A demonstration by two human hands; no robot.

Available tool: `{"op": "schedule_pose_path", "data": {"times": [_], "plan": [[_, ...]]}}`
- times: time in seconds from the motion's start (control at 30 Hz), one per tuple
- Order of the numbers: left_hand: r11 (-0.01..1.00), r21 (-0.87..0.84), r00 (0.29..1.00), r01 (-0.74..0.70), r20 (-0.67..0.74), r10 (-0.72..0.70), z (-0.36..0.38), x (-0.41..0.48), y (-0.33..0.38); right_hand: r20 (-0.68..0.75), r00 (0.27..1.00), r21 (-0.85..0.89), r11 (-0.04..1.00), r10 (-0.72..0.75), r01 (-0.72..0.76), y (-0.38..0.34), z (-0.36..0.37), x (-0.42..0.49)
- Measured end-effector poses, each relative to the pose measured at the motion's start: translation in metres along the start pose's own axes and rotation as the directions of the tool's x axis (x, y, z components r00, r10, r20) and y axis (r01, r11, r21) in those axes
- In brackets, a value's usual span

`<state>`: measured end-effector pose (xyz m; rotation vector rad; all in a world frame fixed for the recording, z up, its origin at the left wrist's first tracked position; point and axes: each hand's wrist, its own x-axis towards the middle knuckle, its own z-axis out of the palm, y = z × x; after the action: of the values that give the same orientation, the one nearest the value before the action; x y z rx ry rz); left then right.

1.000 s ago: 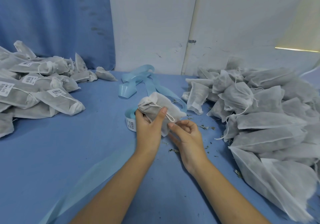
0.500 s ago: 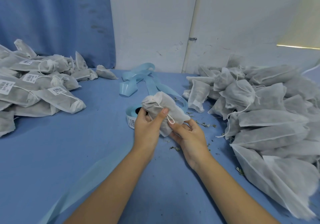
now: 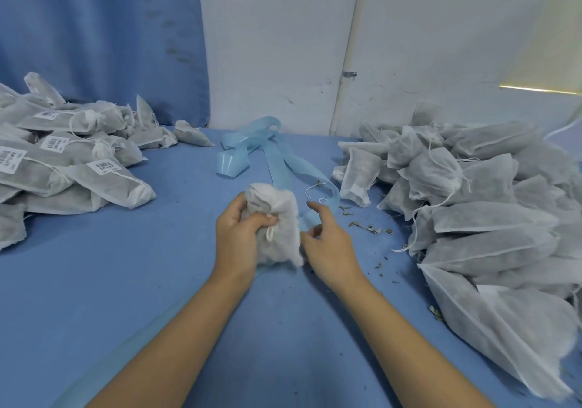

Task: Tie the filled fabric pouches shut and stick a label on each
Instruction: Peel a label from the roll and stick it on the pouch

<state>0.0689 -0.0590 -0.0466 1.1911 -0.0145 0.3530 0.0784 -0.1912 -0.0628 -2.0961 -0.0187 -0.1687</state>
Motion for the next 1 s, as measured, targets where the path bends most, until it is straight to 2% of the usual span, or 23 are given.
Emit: {"op": "schedule_pose_path", "data": {"times": [0.1, 0.2, 0.27, 0.33, 0.47, 0.53, 0.67, 0.83, 0.93, 1.0], "plan": [[0.997, 0.071, 0.995, 0.023, -0.096, -0.016, -0.009, 0.001, -0.005, 0.044, 0.997, -0.229, 0.971, -0.065, 0.074, -0.003, 0.005, 0.008], [0.991, 0.101, 0.978, 0.084, -0.2, -0.062, -0.017, 0.006, -0.009, 0.126, 0.976, -0.545, 0.809, -0.179, 0.219, -0.002, 0.01, 0.002], [0.987, 0.105, 0.964, 0.126, -0.25, -0.096, -0.021, 0.01, -0.01, 0.162, 0.962, -0.637, 0.721, -0.221, 0.273, -0.002, 0.015, -0.003], [0.983, 0.108, 0.959, 0.15, -0.257, -0.118, -0.022, 0.012, -0.012, 0.15, 0.962, -0.635, 0.723, -0.229, 0.271, -0.001, 0.017, -0.005], [0.974, 0.182, 0.979, 0.133, -0.178, -0.1, -0.019, 0.008, -0.01, 0.051, 0.968, -0.498, 0.834, -0.244, 0.236, 0.002, 0.013, -0.006], [0.969, 0.227, 0.987, 0.1, -0.145, -0.068, -0.018, 0.005, -0.01, 0.019, 0.974, -0.469, 0.859, -0.225, 0.208, 0.004, 0.013, -0.006], [0.965, 0.246, 0.989, 0.086, -0.135, -0.053, -0.018, 0.006, -0.012, 0.026, 0.97, -0.455, 0.861, -0.241, 0.226, 0.005, 0.012, -0.004], [0.968, 0.242, 0.99, 0.072, -0.133, -0.041, -0.017, 0.005, -0.014, 0.103, 0.962, -0.551, 0.79, -0.253, 0.267, 0.006, 0.016, -0.004], [0.965, 0.254, 0.992, 0.057, -0.125, -0.025, -0.018, 0.005, -0.015, 0.047, 0.969, -0.511, 0.828, -0.242, 0.232, 0.006, 0.014, -0.005], [0.96, 0.276, 0.993, 0.04, -0.115, -0.009, -0.017, 0.005, -0.015, 0.012, 0.956, -0.461, 0.847, -0.293, 0.265, 0.005, 0.011, -0.007]]}}
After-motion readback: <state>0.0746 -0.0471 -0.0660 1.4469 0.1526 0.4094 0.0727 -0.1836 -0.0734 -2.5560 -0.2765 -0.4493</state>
